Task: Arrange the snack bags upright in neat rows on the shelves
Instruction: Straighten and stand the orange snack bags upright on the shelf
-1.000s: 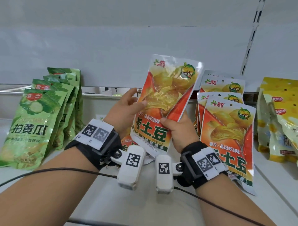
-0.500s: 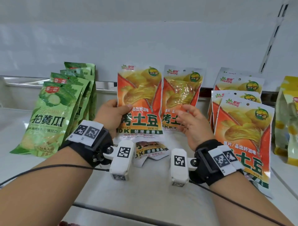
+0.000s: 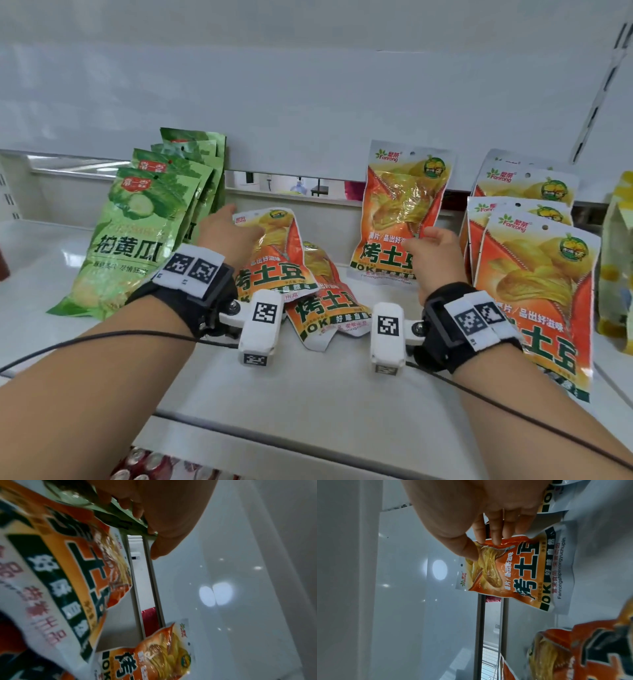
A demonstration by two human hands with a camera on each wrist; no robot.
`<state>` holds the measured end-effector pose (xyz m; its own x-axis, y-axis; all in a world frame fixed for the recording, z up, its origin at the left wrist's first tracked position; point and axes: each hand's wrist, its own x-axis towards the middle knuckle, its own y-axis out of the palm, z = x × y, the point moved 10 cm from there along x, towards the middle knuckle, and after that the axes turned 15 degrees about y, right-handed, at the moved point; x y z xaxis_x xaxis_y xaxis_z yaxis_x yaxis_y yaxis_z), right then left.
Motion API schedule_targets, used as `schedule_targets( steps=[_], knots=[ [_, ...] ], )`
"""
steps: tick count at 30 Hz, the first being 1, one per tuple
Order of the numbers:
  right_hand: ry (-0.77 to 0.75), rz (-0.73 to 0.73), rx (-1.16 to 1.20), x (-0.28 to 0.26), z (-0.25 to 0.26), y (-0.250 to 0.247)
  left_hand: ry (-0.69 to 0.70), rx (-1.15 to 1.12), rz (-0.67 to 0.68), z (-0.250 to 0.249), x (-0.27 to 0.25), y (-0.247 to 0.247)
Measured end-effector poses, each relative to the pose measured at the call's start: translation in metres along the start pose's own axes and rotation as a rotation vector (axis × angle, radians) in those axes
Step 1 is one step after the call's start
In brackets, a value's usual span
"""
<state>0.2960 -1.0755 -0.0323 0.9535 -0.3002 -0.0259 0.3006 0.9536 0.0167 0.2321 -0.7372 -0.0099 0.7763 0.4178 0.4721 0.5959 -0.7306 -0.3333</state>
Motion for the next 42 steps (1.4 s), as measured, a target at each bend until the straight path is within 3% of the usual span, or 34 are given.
schedule_targets(
  steps=[6,9,15,28,33,36,42],
  knots=[
    [0.129,-0.173,-0.14,0.028,0.002,-0.014,0.115,-0.137,0.118,-0.035,0.001,0.044],
    [0.233,-0.152,-0.184,0.04,-0.007,-0.012,0.116,-0.188,0.18,-0.041,0.0,0.069],
    [0.255,-0.056,-0.133,0.051,-0.014,-0.002,0.094,-0.283,0.278,-0.049,-0.002,0.109],
    [-0.049,0.074,0.103,0.023,0.043,0.004,0.128,-0.425,0.318,-0.079,0.012,0.131],
    [-0.07,0.198,0.288,0.006,0.052,0.01,0.16,-0.63,0.27,-0.099,0.014,0.131],
    [-0.115,0.261,0.33,-0.006,0.062,0.01,0.102,-0.843,0.235,-0.108,0.017,0.132],
    [-0.192,0.282,0.184,-0.016,0.066,-0.001,0.035,-1.052,0.167,-0.117,0.023,0.128]
  ],
)
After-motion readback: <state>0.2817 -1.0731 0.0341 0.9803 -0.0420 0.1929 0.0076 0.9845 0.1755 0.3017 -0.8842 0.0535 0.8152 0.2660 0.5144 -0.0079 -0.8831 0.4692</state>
